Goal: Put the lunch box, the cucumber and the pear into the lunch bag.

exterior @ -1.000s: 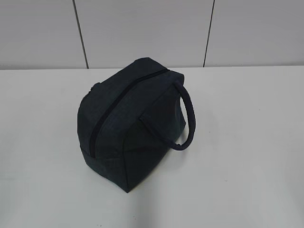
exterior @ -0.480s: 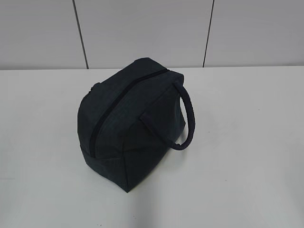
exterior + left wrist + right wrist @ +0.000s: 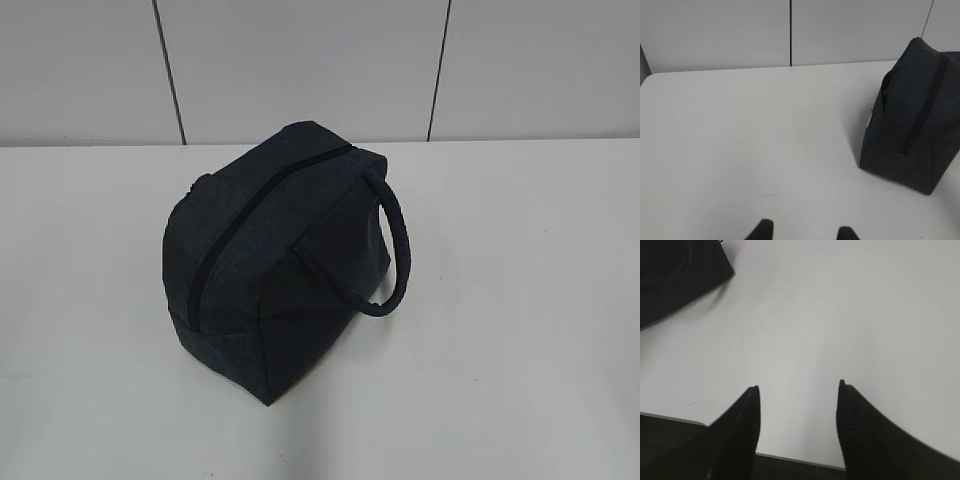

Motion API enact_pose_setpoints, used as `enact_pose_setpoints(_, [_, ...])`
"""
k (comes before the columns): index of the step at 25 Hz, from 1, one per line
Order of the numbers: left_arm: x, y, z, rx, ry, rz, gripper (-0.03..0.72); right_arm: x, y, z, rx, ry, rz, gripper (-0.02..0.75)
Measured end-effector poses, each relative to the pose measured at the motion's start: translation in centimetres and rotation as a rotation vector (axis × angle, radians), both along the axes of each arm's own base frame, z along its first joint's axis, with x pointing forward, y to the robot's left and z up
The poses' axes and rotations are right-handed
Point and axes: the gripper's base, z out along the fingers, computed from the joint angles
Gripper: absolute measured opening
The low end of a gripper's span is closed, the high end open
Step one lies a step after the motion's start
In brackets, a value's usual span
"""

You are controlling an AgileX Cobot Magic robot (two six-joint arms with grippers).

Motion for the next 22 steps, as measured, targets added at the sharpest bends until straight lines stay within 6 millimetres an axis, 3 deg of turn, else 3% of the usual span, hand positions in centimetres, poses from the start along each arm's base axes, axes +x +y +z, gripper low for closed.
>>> enact_pose_setpoints(22, [0.0,0.0,0.0,0.0,0.0,0.0,0.242,-0.07,0.04,0.0,-0.001,0.0,-0.06,0.391])
